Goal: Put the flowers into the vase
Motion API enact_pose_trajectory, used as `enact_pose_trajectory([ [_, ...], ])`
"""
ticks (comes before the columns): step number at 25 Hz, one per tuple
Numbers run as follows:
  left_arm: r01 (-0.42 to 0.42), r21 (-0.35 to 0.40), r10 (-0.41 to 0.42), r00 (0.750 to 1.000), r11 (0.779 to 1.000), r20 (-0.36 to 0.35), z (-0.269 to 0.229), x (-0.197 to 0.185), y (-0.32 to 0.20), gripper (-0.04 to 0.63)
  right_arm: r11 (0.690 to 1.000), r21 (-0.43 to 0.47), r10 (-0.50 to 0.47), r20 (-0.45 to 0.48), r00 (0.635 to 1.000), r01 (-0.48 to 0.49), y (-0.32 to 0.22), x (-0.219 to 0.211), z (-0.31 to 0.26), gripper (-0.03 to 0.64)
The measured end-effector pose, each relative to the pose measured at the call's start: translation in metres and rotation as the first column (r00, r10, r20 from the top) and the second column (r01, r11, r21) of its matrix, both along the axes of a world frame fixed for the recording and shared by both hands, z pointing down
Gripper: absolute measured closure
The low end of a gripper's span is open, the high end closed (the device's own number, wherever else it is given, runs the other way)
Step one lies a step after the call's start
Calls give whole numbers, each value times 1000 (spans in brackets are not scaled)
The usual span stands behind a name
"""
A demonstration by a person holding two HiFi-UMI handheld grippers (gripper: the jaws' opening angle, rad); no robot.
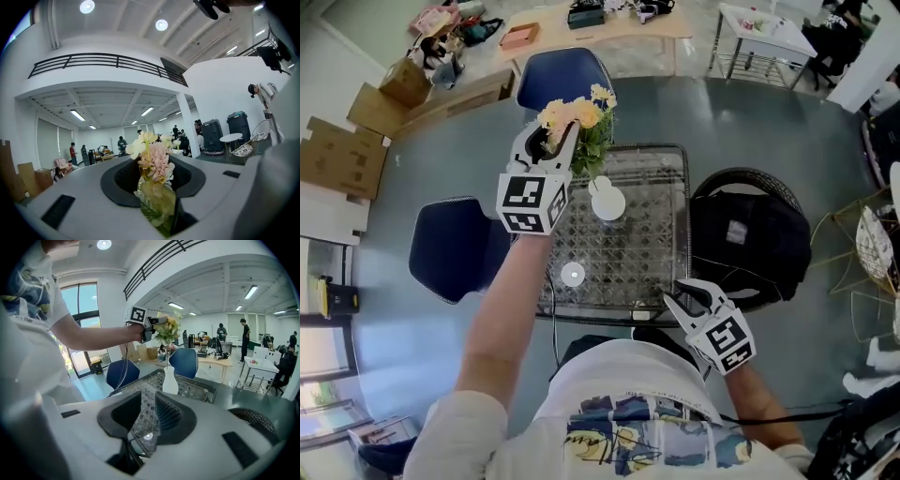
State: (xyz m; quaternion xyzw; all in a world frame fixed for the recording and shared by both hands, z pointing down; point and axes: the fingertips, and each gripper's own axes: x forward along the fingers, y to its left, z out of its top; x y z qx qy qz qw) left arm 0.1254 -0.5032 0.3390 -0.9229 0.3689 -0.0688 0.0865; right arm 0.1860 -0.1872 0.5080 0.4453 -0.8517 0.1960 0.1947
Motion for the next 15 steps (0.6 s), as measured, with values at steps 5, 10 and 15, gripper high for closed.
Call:
enact_pose_trajectory([
  [5,4,-15,-4,1000,1000,-10,29,11,-3,445,1000,-19,19,-13,1000,-19,2,14,0,518],
  [10,5,-44,-6,1000,999,-11,61,15,-1,443,999,-35,23,-24,999,-24,1,24,5,518],
  [15,-21,-106,20,1000,994,-16,97,14,7,410,999,-43,12,-24,1000,-13,-2,25,7,518],
])
